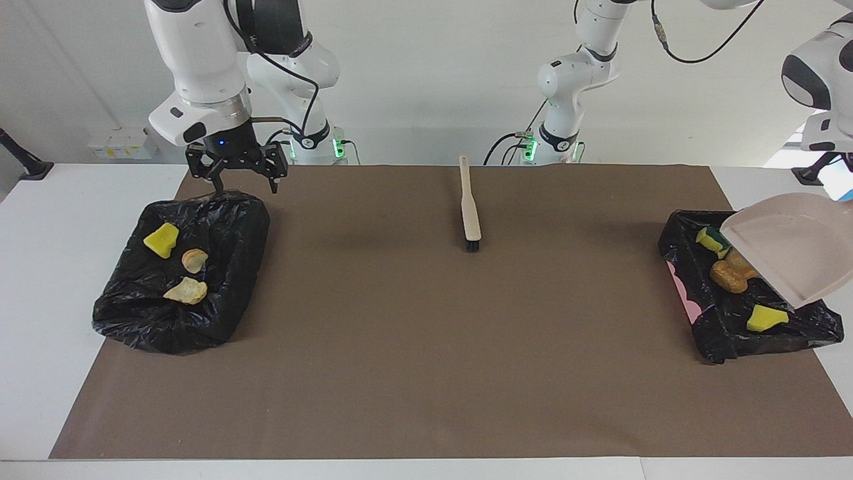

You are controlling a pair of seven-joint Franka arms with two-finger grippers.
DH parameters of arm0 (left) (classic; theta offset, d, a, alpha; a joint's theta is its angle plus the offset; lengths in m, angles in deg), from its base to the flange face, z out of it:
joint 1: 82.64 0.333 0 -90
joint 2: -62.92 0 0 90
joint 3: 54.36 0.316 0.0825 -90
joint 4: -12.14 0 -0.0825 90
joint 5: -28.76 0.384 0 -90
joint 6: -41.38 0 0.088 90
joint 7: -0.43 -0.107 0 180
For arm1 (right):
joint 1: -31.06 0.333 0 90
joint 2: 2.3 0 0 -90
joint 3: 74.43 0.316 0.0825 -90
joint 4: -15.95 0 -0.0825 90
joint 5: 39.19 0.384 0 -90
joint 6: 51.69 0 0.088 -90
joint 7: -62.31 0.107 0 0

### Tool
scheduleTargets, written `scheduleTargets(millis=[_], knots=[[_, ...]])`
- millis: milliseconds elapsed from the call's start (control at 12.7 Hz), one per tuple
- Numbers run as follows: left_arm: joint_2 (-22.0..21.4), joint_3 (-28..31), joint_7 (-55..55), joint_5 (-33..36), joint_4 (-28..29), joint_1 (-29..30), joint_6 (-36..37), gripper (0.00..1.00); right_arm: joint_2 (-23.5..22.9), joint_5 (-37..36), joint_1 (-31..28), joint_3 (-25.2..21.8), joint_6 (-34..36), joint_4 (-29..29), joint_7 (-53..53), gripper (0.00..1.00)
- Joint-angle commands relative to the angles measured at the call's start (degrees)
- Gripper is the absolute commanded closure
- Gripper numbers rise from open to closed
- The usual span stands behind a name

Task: Sweep and dump trash in bin
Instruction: 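Tip the dustpan with the left gripper to dump scraps into the bag, then lift the empty dustpan out of the bag with the left gripper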

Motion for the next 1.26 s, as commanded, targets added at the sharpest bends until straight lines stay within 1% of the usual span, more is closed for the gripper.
scheduleTargets(millis=[0, 79, 158, 237, 315, 394, 473, 710, 867, 1025, 1183], knots=[[-1.0, 0.7, 6.2, -8.0, 1.8, -4.1, 4.3, 1.00, 2.6, 3.8, 2.6, -5.9, 2.2, -0.1, -0.8, 0.00], [-0.8, 0.6, 11.7, -8.9, 3.0, -6.3, 5.0, 1.00, 2.8, 5.7, 2.0, -6.2, 2.2, 0.0, -0.7, 0.00], [-0.4, 0.6, 16.6, -10.7, 3.9, -8.6, 5.3, 1.00, 3.3, 6.1, 1.9, -6.1, 2.0, 0.1, -0.2, 0.00], [0.1, 0.6, 21.9, -13.7, 4.1, -10.0, 5.6, 1.00, 4.3, 6.2, 1.8, -6.1, 2.0, 0.9, 1.1, 0.00], [0.2, 0.7, 30.1, -18.7, 4.3, -11.5, 6.8, 1.00, 4.5, 6.2, 1.8, -6.0, 2.1, 1.3, 1.5, 0.00], [1.0, 0.7, 36.3, -20.4, 4.3, -13.4, 7.7, 1.00, 4.7, 6.1, 1.9, -5.9, 2.8, 1.3, 1.6, 0.00], [1.7, 0.7, 40.9, -20.6, 4.3, -16.5, 8.2, 1.00, 4.7, 6.1, 1.9, -5.9, 3.6, 1.2, 1.6, 0.00], [6.1, 0.7, 57.3, -22.4, 3.4, -24.5, 7.7, 1.00, 4.6, 6.1, 1.9, -5.9, 3.4, 1.1, 1.5, 0.00], [7.7, 0.7, 71.6, -28.9, 2.2, -29.0, 6.4, 1.00, 4.6, 6.0, 1.9, -5.9, 3.4, 1.1, 1.5, 0.00], [9.2, 0.6, 85.6, -30.8, 2.0, -33.8, 4.1, 1.00, 4.6, 6.0, 1.9, -5.9, 3.4, 1.1, 1.5, 0.00], [11.3, 0.6, 90.9, -30.9, 1.3, -38.2, 3.0, 1.00, 4.6, 6.1, 1.9, -5.9, 3.4, 1.1, 1.5, 0.00]])
